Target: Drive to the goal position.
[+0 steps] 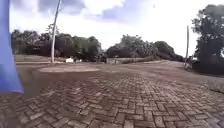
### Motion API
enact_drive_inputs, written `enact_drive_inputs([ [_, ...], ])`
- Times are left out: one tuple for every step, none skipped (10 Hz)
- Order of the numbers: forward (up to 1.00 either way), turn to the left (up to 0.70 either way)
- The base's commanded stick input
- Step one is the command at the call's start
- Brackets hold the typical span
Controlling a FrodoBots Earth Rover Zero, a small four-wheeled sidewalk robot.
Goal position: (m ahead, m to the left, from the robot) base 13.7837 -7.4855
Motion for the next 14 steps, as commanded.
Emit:
enact_drive_inputs([
  [0.7, 0.0],
  [0.7, 0.0],
  [0.7, 0.0],
  [0.7, 0.0],
  [0.7, 0.0],
  [0.7, 0.0],
  [0.7, -0.03],
  [0.7, -0.27],
  [0.7, -0.27],
  [0.7, -0.27],
  [0.7, -0.27],
  [0.7, -0.27],
  [0.7, -0.2],
  [0.7, 0.0],
])
